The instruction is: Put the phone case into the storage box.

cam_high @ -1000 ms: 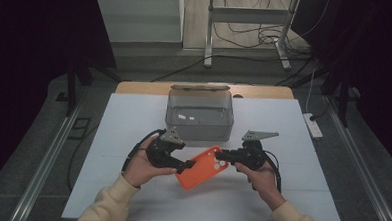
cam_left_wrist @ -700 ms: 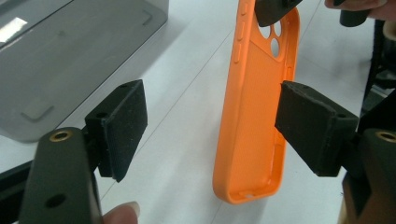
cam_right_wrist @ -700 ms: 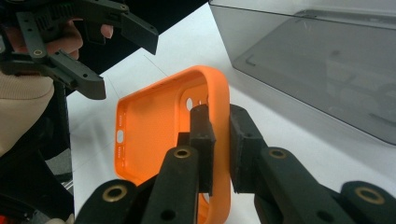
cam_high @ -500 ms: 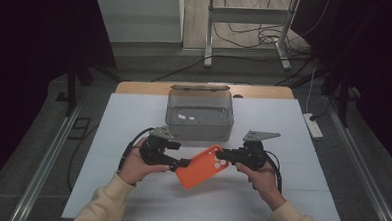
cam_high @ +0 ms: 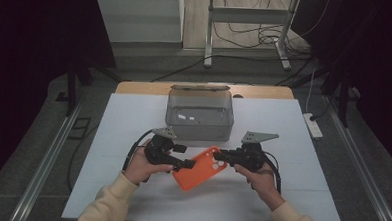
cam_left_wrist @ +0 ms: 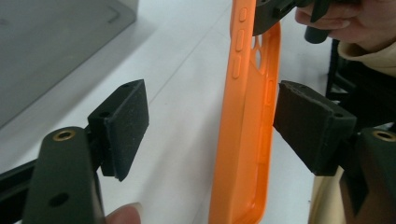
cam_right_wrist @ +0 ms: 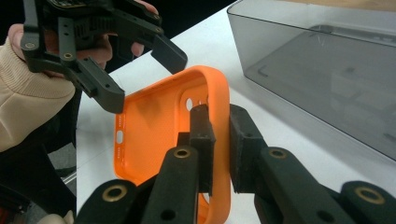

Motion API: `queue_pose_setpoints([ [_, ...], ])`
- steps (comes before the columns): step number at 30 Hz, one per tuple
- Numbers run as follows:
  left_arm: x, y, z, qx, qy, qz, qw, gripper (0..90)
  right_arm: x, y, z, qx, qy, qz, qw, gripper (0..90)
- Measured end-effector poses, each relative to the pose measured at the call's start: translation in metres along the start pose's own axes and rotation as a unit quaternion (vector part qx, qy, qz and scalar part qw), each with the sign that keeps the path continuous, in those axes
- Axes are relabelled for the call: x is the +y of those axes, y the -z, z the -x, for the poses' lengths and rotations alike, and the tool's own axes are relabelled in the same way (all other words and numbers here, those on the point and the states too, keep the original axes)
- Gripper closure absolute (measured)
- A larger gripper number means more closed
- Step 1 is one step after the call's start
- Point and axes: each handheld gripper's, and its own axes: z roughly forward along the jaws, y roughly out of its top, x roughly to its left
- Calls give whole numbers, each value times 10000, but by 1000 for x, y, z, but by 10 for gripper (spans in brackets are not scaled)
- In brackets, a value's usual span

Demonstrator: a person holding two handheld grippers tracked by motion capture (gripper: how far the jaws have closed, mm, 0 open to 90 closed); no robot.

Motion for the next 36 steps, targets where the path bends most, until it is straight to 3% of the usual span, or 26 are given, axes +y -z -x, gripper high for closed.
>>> queue_pose_setpoints([
  [4,0,-6,-2,-168,86,-9,9998,293,0,0,-1,19,37,17,10000,819],
  [12,0,-10,-3,-217,89,-55,9997,326,-1,-1,-1,7,70,19,10000,818],
  [19,-1,-14,-5,-386,107,-89,9992,387,-1,-1,-1,46,112,88,9999,818],
  [22,-1,-16,-6,-517,91,-89,9986,450,-1,-1,-2,76,140,97,9998,818],
  [31,-1,-17,-5,-784,14,-113,9969,762,-1,-3,-4,116,217,106,9996,817],
  [36,-1,-17,-4,-825,2,-158,9965,785,-2,-4,-4,104,222,88,9997,818],
])
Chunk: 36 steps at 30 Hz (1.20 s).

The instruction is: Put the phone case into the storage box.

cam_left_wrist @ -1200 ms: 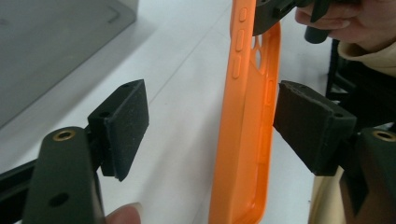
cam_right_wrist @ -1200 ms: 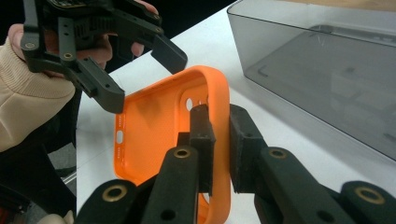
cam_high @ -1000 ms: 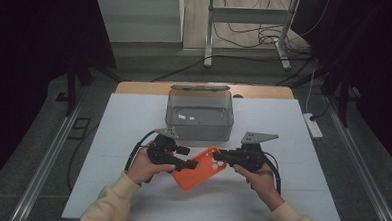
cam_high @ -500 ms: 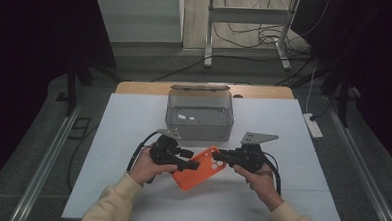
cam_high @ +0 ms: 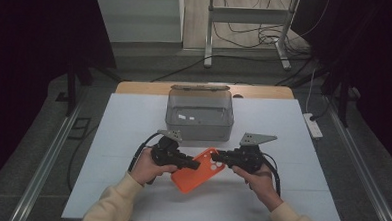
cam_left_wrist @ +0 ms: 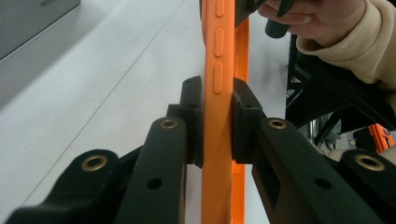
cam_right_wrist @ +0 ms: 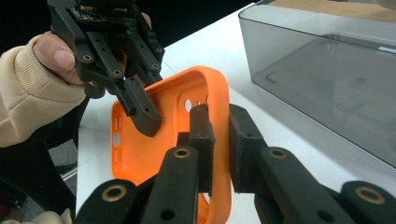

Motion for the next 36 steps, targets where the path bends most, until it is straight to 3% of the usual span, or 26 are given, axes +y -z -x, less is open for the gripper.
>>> queue_pose_setpoints([
  [23,1,2,3,76,-13,33,10000,792,0,0,0,2,-12,55,10000,792],
  [31,1,7,4,209,19,47,9998,793,1,4,1,-269,-14,209,9994,525],
  [36,1,12,4,314,39,89,9995,793,3,11,-1,-423,43,352,9985,458],
])
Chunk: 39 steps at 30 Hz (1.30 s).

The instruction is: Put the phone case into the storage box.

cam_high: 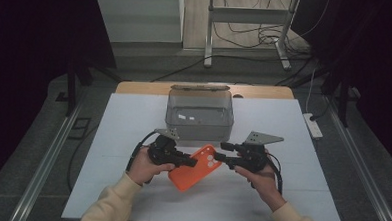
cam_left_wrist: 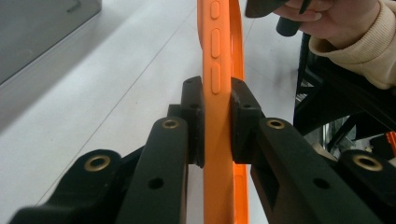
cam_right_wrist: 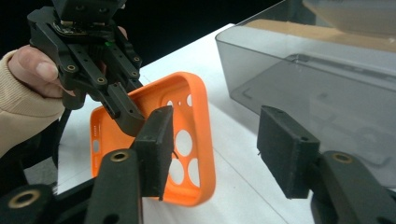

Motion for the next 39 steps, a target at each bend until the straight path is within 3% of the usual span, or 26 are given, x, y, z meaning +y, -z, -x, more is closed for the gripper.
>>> queue_pose_setpoints([
  [25,0,12,6,350,-134,114,9992,792,-5,6,1,-406,179,-126,9989,359],
  [39,-2,18,7,446,-168,204,9987,793,-17,25,8,-664,163,-187,9975,337],
])
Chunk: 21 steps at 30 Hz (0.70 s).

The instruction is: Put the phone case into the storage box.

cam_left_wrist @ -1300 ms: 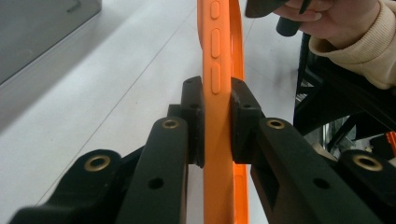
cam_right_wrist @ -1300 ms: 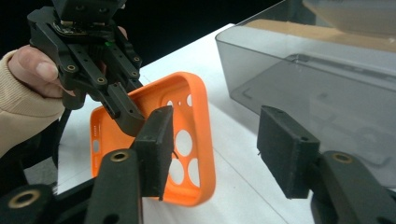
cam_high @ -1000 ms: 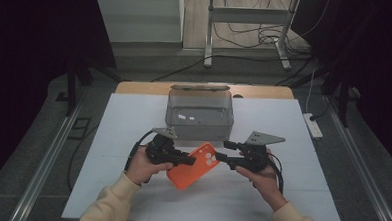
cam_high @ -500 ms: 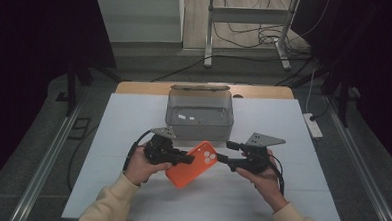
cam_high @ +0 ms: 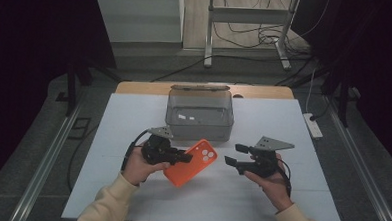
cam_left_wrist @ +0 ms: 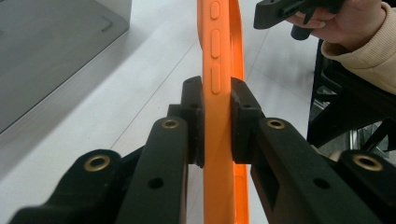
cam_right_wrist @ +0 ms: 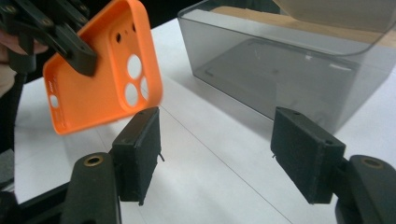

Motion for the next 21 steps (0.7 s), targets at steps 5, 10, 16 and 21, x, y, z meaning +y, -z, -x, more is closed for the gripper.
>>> queue_pose_setpoints([
  [5,-2,2,0,60,13,23,10000,793,-3,4,3,-51,-2,-34,10000,332],
  [10,-3,4,0,87,41,57,9999,793,-9,9,6,-92,-75,-13,9999,327],
  [16,-3,7,1,119,66,122,9998,793,-14,13,6,-259,37,-106,9996,319],
  [21,-2,13,6,147,46,237,9996,793,-18,16,9,-308,40,-114,9995,318],
])
